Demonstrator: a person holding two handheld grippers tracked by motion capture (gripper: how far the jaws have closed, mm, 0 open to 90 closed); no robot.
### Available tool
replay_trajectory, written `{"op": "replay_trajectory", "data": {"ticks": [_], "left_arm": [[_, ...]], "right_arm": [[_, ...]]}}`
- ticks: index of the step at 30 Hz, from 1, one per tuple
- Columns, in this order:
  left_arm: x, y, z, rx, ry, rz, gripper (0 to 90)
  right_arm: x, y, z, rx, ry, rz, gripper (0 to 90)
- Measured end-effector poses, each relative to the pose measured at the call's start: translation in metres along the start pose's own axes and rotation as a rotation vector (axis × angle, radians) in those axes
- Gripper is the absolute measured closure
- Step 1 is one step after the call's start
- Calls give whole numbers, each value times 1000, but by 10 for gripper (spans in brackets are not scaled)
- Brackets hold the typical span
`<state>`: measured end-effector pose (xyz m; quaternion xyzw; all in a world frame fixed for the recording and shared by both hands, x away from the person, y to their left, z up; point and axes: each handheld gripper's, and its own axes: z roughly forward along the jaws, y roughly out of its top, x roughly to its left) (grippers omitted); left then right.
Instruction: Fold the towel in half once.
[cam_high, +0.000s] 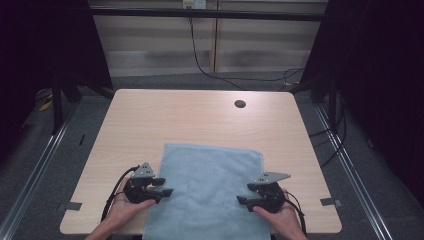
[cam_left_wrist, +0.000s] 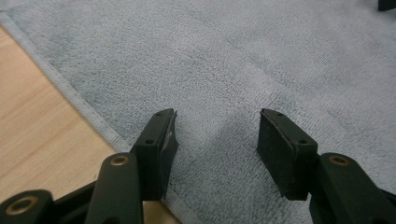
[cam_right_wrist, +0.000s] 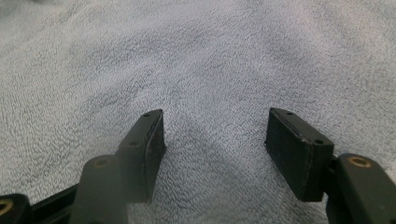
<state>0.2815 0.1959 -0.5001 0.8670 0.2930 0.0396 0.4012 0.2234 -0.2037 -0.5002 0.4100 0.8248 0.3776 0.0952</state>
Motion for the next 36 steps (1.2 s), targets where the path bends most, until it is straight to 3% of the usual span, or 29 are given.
{"op": "replay_trajectory", "data": {"ticks": [1, 3, 6, 8, 10, 14, 18, 21, 25, 27, 29, 30, 32, 33, 36], "left_arm": [[2, 1, 0, -5, -11, -28, 466], [3, 6, -1, -22, -19, -30, 459], [6, 20, 8, -35, -16, -41, 442], [5, 24, 16, -17, 20, -27, 443], [6, 23, 22, 10, 28, -26, 454], [4, 18, 19, 0, 22, -11, 454], [4, 11, 12, -6, 4, -12, 485], [6, 8, 9, -17, -7, -23, 489], [8, 7, 9, -23, -17, -31, 494], [11, 10, 10, -19, -24, -51, 482], [15, 18, 9, -13, 3, -51, 464], [19, 24, 6, -35, 14, -55, 462], [32, 40, -2, -88, -6, -71, 462], [37, 46, -2, -97, 6, -75, 469], [53, 58, 2, -121, 34, -87, 475]], "right_arm": [[3, -2, -1, 2, -11, -4, 392], [4, -2, -3, 0, -15, -4, 390], [-12, 8, -4, -46, -16, 44, 373], [-24, 18, -5, -67, -34, 65, 376], [-42, 29, -4, -77, -57, 70, 373], [-71, 41, 4, -87, -89, 97, 364], [-84, 52, 17, -51, -104, 85, 381], [-94, 61, 22, -62, -98, 105, 388], [-102, 59, 35, -21, -107, 104, 400], [-99, 57, 39, -13, -122, 81, 394], [-96, 57, 41, -10, -147, 62, 411], [-94, 56, 42, -19, -164, 57, 432], [-90, 56, 44, -21, -199, 31, 472], [-90, 57, 44, -16, -187, 25, 551], [-89, 56, 44, -23, -180, 30, 632]]}}
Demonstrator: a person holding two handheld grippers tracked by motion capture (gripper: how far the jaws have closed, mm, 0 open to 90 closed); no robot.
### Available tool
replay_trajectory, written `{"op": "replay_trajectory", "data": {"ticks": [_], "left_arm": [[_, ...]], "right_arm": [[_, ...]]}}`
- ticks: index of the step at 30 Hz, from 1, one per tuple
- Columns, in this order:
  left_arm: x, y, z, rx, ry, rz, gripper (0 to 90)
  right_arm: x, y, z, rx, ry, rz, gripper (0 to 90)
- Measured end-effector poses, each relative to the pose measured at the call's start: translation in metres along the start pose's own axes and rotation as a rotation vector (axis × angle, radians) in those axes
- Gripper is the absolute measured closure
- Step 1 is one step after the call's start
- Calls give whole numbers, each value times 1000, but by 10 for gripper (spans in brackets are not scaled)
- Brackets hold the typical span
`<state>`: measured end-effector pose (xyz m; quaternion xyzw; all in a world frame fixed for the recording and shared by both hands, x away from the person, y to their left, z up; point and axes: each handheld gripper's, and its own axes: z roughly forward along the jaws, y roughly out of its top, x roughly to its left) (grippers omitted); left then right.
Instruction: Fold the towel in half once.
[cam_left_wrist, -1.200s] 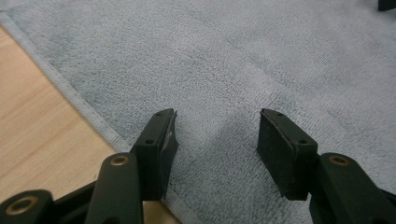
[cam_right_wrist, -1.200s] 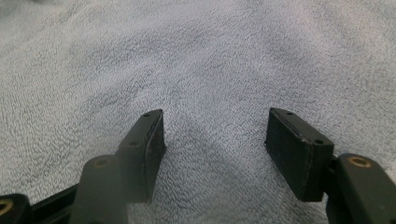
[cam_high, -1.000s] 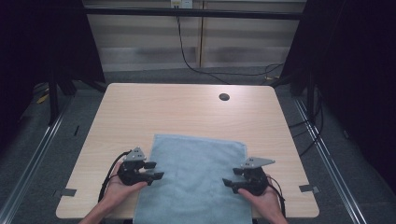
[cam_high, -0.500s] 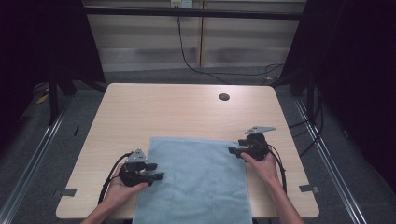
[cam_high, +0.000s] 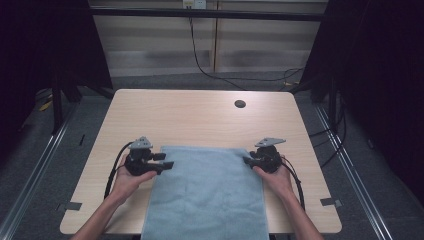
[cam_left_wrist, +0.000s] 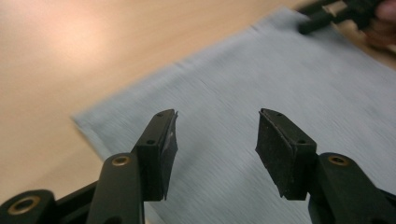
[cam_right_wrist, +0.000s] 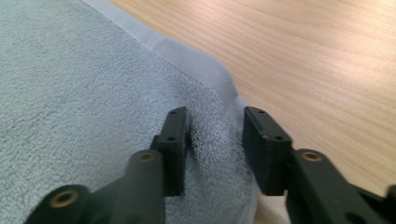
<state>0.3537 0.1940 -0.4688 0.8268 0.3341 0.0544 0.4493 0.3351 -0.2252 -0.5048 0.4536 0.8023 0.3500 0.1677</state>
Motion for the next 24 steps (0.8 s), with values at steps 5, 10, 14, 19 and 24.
{"op": "replay_trajectory", "data": {"ticks": [5, 10, 14, 19, 24], "left_arm": [[21, 2, 25, 8, 66, -34, 469], [31, 4, 26, -20, 105, -31, 451], [46, 0, 29, -26, 135, -78, 448], [47, -5, 36, 15, 148, -63, 455], [41, -6, 41, 32, 155, -13, 492]], "right_arm": [[2, 0, 0, -6, 32, 0, 785], [0, -1, 1, -14, 66, 12, 827], [0, -1, 1, -14, 64, 13, 828], [-1, -1, 1, -18, 71, 25, 826], [-1, -2, 1, -17, 72, 34, 826]]}}
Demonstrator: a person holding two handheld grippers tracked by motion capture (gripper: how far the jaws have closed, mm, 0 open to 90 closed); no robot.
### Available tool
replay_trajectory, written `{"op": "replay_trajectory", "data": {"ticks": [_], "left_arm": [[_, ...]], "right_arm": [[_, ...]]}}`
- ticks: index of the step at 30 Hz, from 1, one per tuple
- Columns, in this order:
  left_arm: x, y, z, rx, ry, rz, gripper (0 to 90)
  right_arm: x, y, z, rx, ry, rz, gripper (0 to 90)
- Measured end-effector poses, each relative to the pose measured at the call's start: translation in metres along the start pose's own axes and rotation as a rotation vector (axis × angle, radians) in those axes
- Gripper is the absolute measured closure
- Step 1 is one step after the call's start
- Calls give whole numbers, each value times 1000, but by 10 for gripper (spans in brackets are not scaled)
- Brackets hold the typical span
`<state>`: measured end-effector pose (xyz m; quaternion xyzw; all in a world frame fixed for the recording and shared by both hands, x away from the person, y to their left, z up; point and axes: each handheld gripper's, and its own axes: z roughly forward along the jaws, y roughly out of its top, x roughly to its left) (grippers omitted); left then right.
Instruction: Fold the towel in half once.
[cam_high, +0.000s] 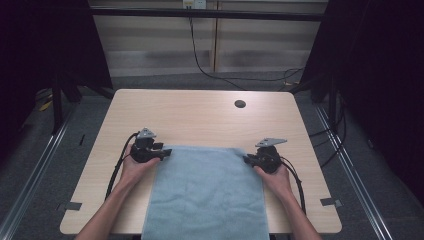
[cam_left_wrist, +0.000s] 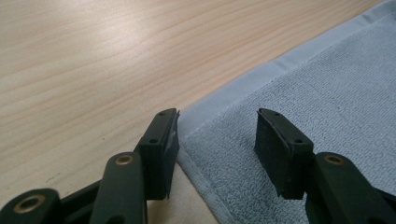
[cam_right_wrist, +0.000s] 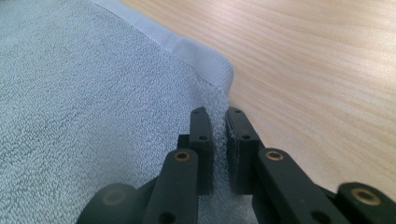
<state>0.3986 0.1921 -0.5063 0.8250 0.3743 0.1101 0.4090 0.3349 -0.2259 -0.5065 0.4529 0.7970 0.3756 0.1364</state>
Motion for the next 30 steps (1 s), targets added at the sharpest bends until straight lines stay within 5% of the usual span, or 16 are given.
{"op": "replay_trajectory", "data": {"ticks": [5, 8, 10, 16, 19, 22, 30], "left_arm": [[-5, -1, 3, 6, -28, 8, 481], [-11, -1, 4, 16, 9, 65, 503], [-12, -1, 4, 15, -8, 64, 553], [-13, -4, 2, 5, -70, 18, 715], [-17, -6, 2, 3, -101, 26, 782], [-14, -7, 1, 8, -135, -20, 785], [-12, -6, 0, 14, -131, -12, 844]], "right_arm": [[0, 0, 0, -5, -4, -18, 823], [0, -1, 0, -9, -1, -9, 823], [0, -1, 0, -6, -1, -10, 823], [1, -2, 0, -14, 11, -5, 823], [0, -3, 0, -16, 28, 2, 823], [0, -3, -1, -17, 38, 13, 823], [-3, -4, -1, -24, 67, 48, 828]]}}
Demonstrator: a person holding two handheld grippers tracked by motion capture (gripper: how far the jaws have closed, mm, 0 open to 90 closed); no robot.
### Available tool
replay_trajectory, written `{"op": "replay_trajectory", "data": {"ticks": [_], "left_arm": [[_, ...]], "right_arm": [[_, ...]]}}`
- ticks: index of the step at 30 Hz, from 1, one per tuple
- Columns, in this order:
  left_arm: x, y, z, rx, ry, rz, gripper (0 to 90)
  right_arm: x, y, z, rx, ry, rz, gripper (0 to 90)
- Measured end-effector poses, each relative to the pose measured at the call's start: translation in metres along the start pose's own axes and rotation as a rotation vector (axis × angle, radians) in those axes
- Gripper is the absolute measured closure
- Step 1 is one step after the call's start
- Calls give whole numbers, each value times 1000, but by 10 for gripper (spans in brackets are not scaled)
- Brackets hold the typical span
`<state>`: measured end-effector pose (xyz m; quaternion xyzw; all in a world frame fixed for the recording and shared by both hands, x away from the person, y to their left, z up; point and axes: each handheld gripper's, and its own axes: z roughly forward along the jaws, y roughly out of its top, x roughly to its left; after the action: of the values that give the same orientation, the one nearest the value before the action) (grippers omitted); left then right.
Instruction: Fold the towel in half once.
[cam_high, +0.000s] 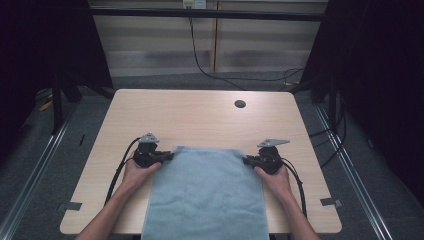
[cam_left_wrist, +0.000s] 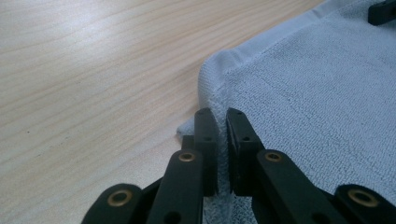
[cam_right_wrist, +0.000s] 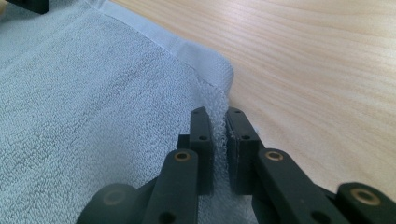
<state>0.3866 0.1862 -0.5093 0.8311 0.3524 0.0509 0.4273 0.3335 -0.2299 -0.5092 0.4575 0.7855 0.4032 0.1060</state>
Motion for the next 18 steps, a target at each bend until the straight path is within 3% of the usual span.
{"op": "replay_trajectory", "data": {"ticks": [6, 13, 18], "left_arm": [[-2, 3, -2, 7, 8, -2, 844], [-9, 3, -11, -17, 2, -13, 844], [-8, 10, -26, -94, -39, -30, 846]], "right_arm": [[0, 3, -3, 0, 14, 7, 838], [4, 14, -19, -69, 44, 6, 841], [7, 20, -26, -78, 60, -2, 845]]}}
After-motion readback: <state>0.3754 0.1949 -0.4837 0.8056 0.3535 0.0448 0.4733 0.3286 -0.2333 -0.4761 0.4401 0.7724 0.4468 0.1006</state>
